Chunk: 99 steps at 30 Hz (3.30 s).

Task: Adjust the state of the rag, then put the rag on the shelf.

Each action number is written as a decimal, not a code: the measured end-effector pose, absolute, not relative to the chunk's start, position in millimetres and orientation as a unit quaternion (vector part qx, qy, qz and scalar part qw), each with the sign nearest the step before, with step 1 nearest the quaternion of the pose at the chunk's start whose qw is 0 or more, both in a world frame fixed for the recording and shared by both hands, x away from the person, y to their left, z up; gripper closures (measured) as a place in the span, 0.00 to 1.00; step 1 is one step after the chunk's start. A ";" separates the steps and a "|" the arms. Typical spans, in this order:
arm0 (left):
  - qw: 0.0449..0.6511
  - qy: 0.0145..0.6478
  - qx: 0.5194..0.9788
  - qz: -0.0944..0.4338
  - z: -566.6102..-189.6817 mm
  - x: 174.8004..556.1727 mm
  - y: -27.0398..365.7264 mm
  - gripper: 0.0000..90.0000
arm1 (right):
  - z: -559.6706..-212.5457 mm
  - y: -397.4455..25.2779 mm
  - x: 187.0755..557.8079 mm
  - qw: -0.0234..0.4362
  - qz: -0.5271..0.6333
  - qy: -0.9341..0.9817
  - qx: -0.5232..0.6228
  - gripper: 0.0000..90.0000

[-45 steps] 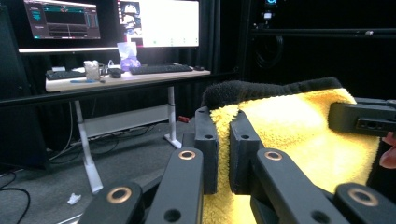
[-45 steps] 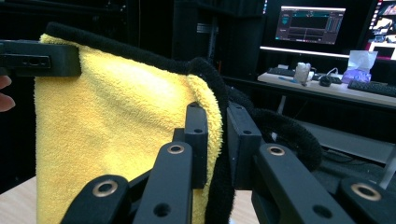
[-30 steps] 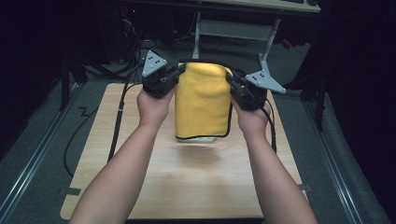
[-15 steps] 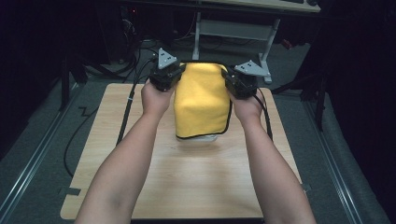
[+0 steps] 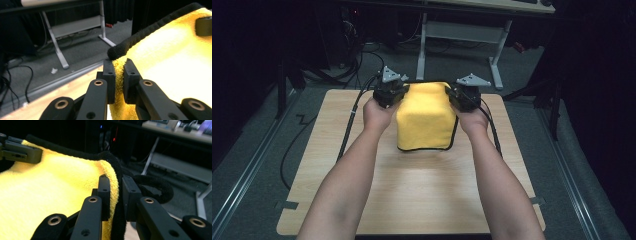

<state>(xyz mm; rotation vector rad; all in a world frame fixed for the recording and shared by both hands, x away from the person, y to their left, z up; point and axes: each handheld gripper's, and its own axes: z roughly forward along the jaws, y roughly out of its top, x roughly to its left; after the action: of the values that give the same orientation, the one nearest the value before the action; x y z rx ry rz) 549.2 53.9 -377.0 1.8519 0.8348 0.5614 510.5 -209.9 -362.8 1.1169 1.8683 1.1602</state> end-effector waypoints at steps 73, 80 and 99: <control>0.502 0.413 0.738 0.183 -414.1 507.0 106.9 0.74 | -390.9 -254.5 474.2 0.297 0.434 0.697 0.487 0.64; 0.496 0.425 0.733 0.191 -421.1 495.1 127.5 0.71 | -391.9 -257.9 457.4 0.305 0.431 0.698 0.483 0.59; 0.513 0.396 0.735 0.198 -447.0 421.3 159.9 0.64 | -407.0 -262.9 398.3 0.330 0.418 0.714 0.455 0.44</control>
<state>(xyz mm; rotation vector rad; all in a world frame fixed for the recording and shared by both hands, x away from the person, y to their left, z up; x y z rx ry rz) 421.3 159.9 -447.0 1.7680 0.9525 0.4757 398.3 -262.9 -407.0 1.1906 1.8662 1.0924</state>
